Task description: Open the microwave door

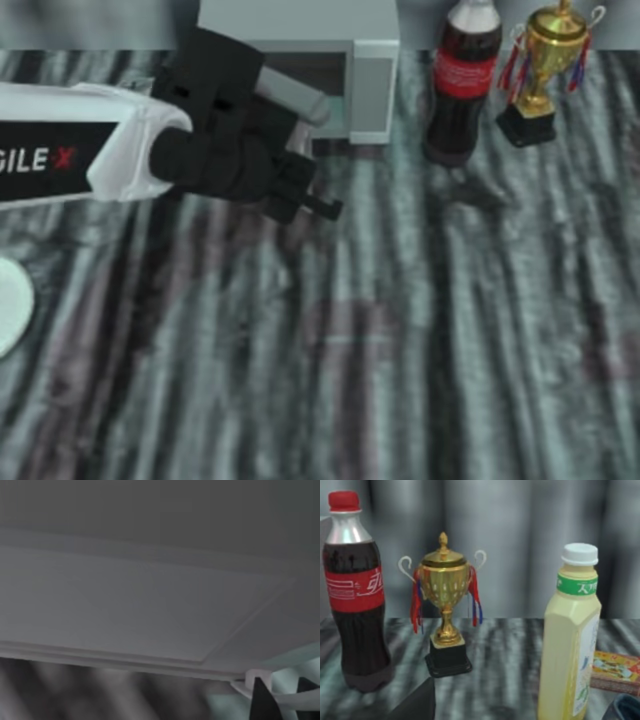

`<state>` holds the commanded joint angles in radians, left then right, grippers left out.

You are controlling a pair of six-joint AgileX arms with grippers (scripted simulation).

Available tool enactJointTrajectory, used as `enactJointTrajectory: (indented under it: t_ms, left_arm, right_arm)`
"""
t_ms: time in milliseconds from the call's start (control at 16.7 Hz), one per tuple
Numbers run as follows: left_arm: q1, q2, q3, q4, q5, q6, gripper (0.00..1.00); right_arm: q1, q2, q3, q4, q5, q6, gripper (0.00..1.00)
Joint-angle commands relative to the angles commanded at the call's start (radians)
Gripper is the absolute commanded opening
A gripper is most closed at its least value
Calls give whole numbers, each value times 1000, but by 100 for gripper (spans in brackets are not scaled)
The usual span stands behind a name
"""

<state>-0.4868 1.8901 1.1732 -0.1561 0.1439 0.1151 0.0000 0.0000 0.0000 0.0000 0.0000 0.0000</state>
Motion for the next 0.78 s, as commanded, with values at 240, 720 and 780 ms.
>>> enactJointTrajectory:
  t_ms: [240, 720, 780]
  left_arm:
    - [20, -15, -13, 0, 28, 42, 0]
    - [33, -21, -24, -4, 47, 70, 0]
    - [33, -21, -24, -4, 47, 70, 0]
  right_arm:
    - [0, 0, 0, 0, 0, 0, 100]
    - [0, 0, 0, 0, 0, 0, 100]
    - [0, 0, 0, 0, 0, 0, 100]
